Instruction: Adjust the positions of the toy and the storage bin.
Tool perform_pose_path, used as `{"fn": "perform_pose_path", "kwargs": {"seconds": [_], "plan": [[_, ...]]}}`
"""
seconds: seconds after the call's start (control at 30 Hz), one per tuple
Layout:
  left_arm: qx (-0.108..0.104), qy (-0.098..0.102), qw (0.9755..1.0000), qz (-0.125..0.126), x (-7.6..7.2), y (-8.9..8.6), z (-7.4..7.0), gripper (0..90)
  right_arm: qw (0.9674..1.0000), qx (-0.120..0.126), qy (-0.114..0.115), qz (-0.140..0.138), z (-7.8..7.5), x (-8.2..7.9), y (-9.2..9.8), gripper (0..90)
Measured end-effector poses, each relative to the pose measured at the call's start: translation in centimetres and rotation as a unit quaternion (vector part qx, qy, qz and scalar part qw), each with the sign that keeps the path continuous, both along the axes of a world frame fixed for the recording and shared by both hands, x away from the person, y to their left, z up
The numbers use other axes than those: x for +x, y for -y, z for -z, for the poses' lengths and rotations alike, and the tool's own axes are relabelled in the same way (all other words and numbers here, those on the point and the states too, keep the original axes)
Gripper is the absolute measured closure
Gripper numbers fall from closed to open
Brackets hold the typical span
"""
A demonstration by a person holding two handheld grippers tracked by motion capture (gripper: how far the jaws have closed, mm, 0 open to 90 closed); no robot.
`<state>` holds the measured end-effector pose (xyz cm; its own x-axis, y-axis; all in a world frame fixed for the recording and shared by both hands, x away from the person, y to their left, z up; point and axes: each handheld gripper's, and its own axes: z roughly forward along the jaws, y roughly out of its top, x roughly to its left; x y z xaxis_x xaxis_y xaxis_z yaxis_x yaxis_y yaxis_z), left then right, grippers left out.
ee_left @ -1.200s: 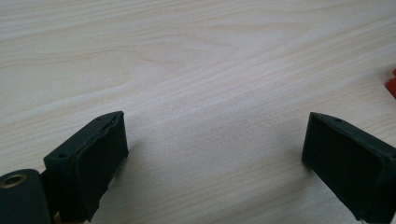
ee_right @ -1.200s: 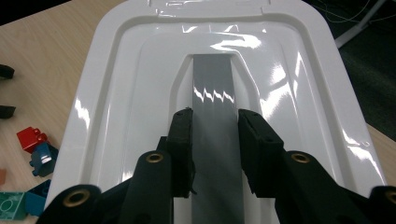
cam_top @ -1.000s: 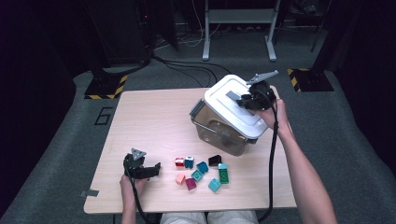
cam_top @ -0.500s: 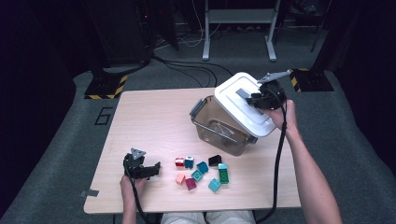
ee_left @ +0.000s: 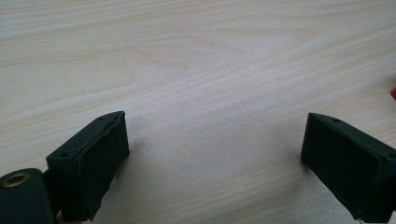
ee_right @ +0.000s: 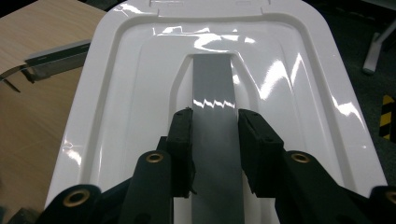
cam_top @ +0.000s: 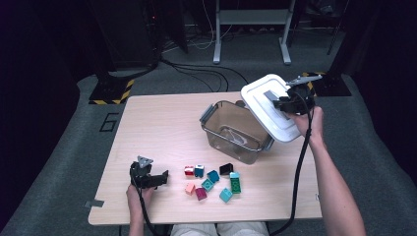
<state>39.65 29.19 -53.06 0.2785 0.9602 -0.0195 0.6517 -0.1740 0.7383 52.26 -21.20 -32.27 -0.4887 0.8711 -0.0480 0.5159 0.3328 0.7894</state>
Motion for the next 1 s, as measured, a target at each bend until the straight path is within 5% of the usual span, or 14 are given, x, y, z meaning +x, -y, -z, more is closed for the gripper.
{"fn": "perform_pose_path", "kwargs": {"seconds": [0.43,1.0], "plan": [[0.003,-0.001,1.0000,-0.002,0.0,0.1,0.0,7.8,0.9970,0.011,-0.016,0.074,1.7,0.5,3.3,66.9],[0.003,0.000,1.0000,-0.002,0.0,0.1,0.0,7.9,0.9919,0.010,-0.025,0.124,3.9,0.2,5.3,66.9]]}}
